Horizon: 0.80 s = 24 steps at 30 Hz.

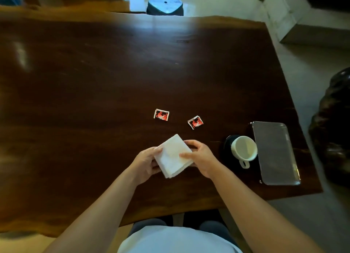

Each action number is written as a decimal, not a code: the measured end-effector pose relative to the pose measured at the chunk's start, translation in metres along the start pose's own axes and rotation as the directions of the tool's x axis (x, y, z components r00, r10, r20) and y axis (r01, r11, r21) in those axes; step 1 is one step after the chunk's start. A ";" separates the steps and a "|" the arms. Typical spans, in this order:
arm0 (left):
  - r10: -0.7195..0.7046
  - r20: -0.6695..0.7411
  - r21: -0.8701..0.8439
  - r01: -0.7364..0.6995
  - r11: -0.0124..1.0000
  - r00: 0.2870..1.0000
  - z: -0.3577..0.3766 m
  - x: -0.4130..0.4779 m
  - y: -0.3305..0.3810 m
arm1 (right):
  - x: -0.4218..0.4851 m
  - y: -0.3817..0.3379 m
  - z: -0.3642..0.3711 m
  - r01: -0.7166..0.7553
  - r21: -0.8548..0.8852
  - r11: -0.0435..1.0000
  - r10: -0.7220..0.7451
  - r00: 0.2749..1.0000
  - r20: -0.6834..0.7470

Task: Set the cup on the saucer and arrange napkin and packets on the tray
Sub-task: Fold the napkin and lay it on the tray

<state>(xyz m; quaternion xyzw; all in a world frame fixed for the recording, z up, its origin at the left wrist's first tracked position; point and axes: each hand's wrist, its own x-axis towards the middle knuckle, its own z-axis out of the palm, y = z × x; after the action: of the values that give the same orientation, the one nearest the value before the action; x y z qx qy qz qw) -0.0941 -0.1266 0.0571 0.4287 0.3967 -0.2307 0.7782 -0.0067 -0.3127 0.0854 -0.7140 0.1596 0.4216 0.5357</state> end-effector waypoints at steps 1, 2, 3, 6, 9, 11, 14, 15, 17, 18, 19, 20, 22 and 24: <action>-0.032 0.041 0.065 0.029 0.997 0.999 0.004 0.000 -0.001 | 0.000 -0.003 -0.009 0.027 0.112 0.993 -0.019 0.997 -0.074; -0.078 0.088 0.137 0.065 0.988 0.993 0.010 0.001 -0.002 | 0.000 -0.005 -0.017 0.055 0.217 0.975 -0.026 0.990 -0.138; -0.131 0.136 0.214 0.099 0.972 0.982 0.018 0.002 -0.002 | 0.000 -0.007 -0.025 0.083 0.277 0.957 -0.032 0.983 -0.182; -0.208 0.203 0.345 0.129 0.930 0.957 0.052 0.005 -0.002 | -0.001 -0.008 -0.043 0.097 0.225 0.970 -0.052 0.979 -0.196; -0.139 0.174 0.289 0.084 0.954 0.975 0.084 0.013 0.000 | 0.001 -0.004 -0.065 0.048 0.093 0.995 -0.035 0.990 -0.135; -0.071 0.157 0.194 0.039 0.980 0.985 0.103 0.019 0.000 | 0.002 0.000 -0.088 0.025 0.052 0.998 -0.022 0.999 -0.046; 0.017 0.118 0.104 -0.029 0.994 0.993 0.143 0.024 -0.005 | 0.000 0.005 -0.128 -0.001 0.038 0.999 -0.002 0.996 0.090; 0.037 0.099 0.081 -0.045 0.996 0.994 0.158 0.026 -0.007 | -0.001 0.006 -0.142 -0.018 0.033 0.999 0.013 0.992 0.126; 0.075 0.058 0.067 -0.079 0.995 0.995 0.191 0.029 -0.014 | 0.000 0.010 -0.170 -0.033 0.066 0.997 0.020 0.983 0.182; 0.099 0.037 0.081 -0.102 0.991 0.994 0.207 0.031 -0.017 | 0.001 0.012 -0.184 -0.020 0.079 0.997 0.004 0.981 0.196; 0.121 0.020 0.102 -0.123 0.987 0.992 0.223 0.034 -0.020 | 0.002 0.012 -0.197 -0.002 0.079 0.997 -0.014 0.979 0.202; 0.135 0.008 0.123 -0.135 0.983 0.991 0.238 0.036 -0.023 | 0.003 0.012 -0.211 0.014 0.072 0.997 -0.028 0.979 0.203; 0.147 -0.003 0.157 -0.144 0.977 0.989 0.265 0.040 -0.028 | 0.006 0.012 -0.239 0.047 0.048 0.998 -0.056 0.979 0.194; 0.148 0.002 0.154 -0.147 0.977 0.989 0.288 0.046 -0.032 | 0.010 0.011 -0.267 0.066 0.046 0.997 -0.074 0.981 0.180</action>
<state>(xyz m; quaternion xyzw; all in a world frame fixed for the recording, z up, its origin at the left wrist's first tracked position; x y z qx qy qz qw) 0.0314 -0.3891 0.0959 0.5169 0.3485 -0.2001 0.7558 0.1069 -0.5550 0.0895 -0.6668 0.0932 0.4627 0.5767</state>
